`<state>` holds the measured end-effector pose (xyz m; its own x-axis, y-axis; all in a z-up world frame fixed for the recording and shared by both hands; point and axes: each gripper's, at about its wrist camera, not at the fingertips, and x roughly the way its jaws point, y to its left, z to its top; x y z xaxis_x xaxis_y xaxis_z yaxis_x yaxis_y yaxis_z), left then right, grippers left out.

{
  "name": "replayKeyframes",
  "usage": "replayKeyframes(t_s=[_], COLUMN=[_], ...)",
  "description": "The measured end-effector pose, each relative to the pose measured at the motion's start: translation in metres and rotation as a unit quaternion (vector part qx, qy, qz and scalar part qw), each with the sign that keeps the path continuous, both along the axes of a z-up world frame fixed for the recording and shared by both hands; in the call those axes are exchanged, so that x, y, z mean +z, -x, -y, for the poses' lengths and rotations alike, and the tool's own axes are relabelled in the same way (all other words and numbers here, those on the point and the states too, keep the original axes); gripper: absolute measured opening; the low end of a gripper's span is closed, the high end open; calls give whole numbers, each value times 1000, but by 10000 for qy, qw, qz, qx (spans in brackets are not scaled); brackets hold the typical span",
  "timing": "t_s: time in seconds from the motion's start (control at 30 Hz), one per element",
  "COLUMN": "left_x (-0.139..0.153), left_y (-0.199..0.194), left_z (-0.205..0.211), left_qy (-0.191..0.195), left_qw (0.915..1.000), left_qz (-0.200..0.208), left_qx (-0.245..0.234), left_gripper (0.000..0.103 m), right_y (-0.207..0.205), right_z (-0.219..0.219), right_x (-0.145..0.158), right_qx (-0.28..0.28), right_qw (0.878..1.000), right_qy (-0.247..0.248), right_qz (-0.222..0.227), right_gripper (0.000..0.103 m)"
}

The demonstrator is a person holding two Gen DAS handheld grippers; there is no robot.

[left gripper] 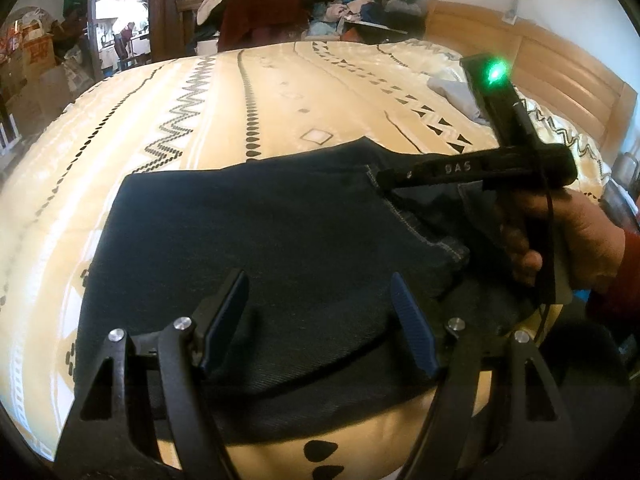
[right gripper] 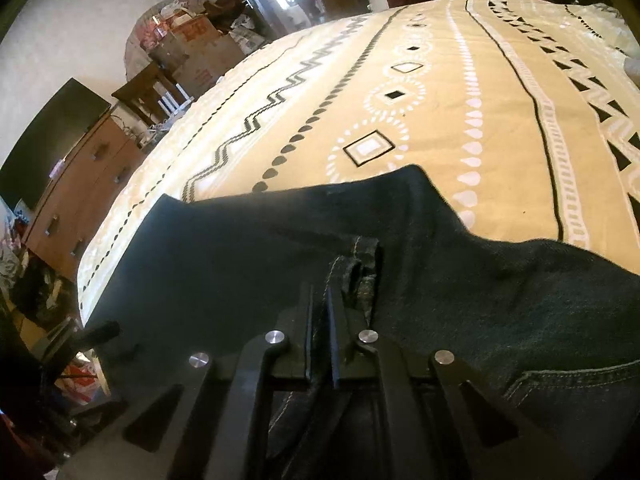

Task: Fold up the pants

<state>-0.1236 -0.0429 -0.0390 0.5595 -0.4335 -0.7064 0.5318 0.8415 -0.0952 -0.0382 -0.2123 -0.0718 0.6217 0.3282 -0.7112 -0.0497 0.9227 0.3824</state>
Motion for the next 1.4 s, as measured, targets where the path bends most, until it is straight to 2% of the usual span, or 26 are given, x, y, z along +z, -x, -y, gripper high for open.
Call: replayKeyframes(t_s=[0.03, 0.07, 0.2, 0.3, 0.37, 0.5, 0.63, 0.67, 0.8, 0.97, 1.0, 1.07, 1.13, 1.2, 1.33, 1.4], left_x=[0, 0, -1, -1, -1, -3, -3, -3, 1, 2, 4, 8, 9, 10, 8, 7], left_y=[0, 1, -1, -3, -3, -3, -7, -8, -12, -17, -18, -19, -21, -23, -22, -22], left_z=[0, -1, -1, 1, -1, -2, -3, -4, -10, -17, -20, -30, -39, -48, -58, -59], left_qy=[-2, -3, 7, 8, 35, 4, 39, 83, 145, 33, 62, 140, 178, 229, 271, 319], left_qw=[10000, 10000, 10000, 10000, 10000, 10000, 9999, 9999, 9997, 9997, 9996, 9991, 9985, 9977, 9967, 9963], left_qz=[0, -4, -24, -28, -36, -64, -93, -124, -106, -75, -72, -54, -51, -80, -122, -184], left_qx=[-7, -14, -34, -21, 1, -20, 18, 46, 140, 239, 280, 397, 518, 628, 759, 775], left_gripper=[74, 74, 74, 74, 74, 74, 74, 74, 74, 74, 74, 74, 74, 74, 74, 74], right_y=[5, 7, 4, 3, 5, 1, -10, -12, -11, -23, -19, -4, 20, 41, 77, 80], right_z=[2, 2, -8, -12, -12, -12, -9, -9, -4, 10, 15, 25, 40, 44, 28, 21], right_x=[4, 7, 0, -5, -2, -5, -8, -5, 12, -17, -12, 2, 7, 6, 5, 3], right_qx=[-84, -101, 161, 202, 228, 297, 251, 249, 244, 256, 202, 67, -18, -41, 183, 290], right_qw=[9999, 9998, 9998, 9996, 9996, 9994, 9997, 9997, 9988, 9997, 9997, 9997, 9977, 9960, 9969, 9962], right_qy=[53, 41, 149, 203, 159, 183, 65, 57, 45, -35, -109, -225, -661, -861, -746, -802], right_qz=[125, 171, 13, -19, 80, 25, 20, 55, 433, -8, -56, -1, -136, -248, -176, -184], right_gripper=[30, 33, 33, 30, 20, 19, 13, 4, 4, 4, 9, 39, 41, 41, 42, 51])
